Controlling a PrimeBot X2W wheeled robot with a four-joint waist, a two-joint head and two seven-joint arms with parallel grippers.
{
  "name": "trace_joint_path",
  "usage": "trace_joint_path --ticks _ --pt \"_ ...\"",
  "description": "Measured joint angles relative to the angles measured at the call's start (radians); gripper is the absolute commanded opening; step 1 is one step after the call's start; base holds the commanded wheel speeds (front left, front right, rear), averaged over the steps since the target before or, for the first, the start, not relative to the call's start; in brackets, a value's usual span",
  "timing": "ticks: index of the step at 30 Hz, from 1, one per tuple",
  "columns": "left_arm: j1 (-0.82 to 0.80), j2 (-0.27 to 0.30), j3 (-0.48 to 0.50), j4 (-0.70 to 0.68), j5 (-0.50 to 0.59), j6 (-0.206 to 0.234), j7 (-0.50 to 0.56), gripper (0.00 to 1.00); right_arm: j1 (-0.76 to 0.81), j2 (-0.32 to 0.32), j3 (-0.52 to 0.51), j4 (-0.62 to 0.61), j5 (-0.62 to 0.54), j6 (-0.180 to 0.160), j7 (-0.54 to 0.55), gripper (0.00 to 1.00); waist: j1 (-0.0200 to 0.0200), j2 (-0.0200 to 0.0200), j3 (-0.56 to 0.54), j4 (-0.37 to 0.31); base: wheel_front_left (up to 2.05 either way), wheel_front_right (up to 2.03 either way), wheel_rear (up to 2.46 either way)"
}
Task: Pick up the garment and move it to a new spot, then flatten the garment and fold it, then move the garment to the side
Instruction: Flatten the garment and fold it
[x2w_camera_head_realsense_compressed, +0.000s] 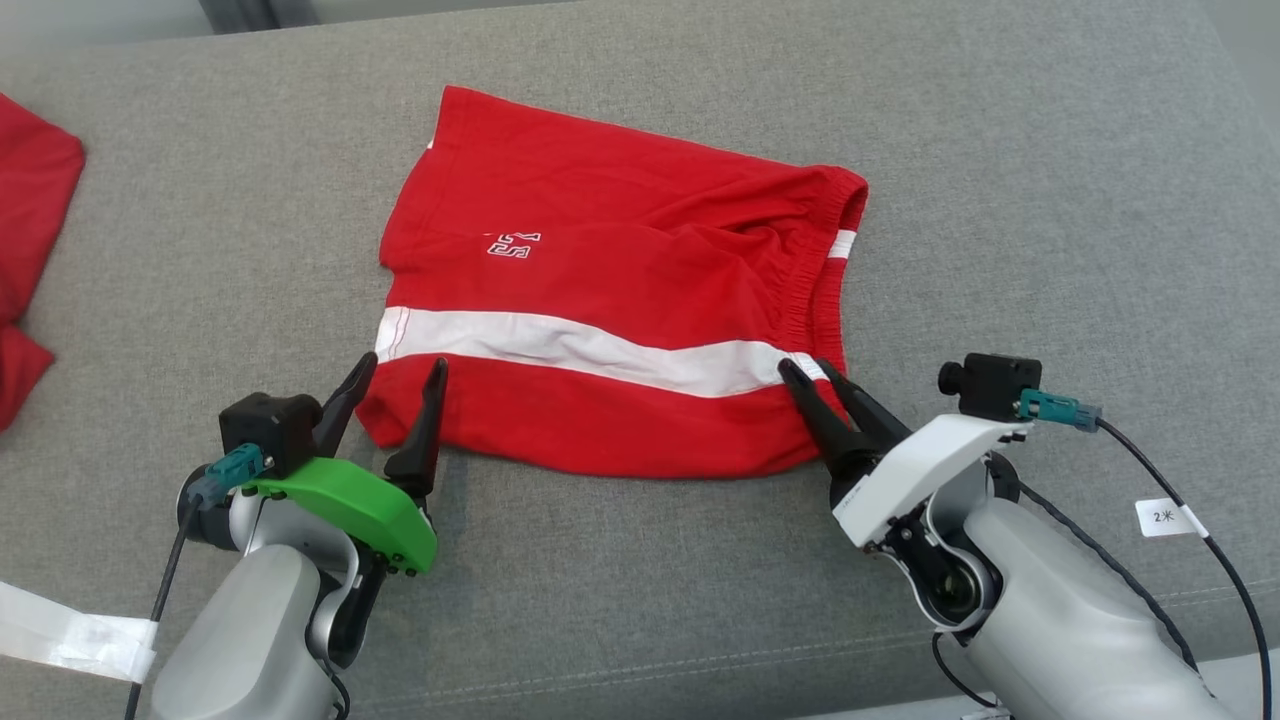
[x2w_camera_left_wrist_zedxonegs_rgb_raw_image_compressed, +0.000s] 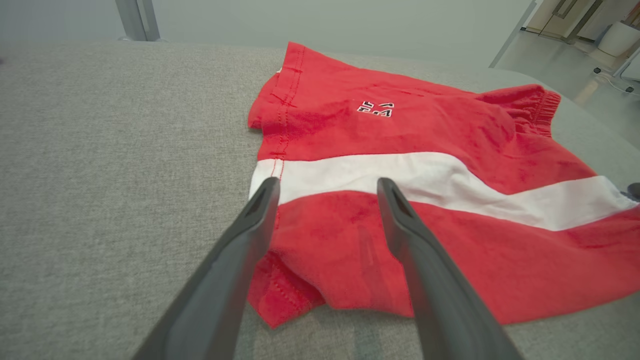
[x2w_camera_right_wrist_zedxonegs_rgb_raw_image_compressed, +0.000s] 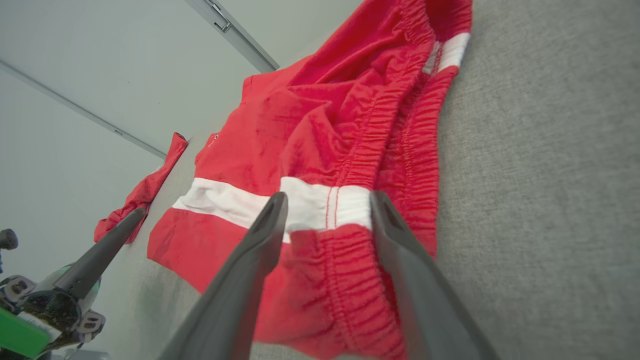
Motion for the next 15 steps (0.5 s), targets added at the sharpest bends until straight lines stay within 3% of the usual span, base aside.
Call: trace_joint_path --ticks 15 --pt "-0.002 0.003 0.037 0.047 -0.052 0.000 0.046 1.00 -0.019 -0.018 0.042 -0.028 -0.017 0.000 -0.015 0.00 0.0000 -0.0001 0.000 -0.012 0.00 0.00 0.00"
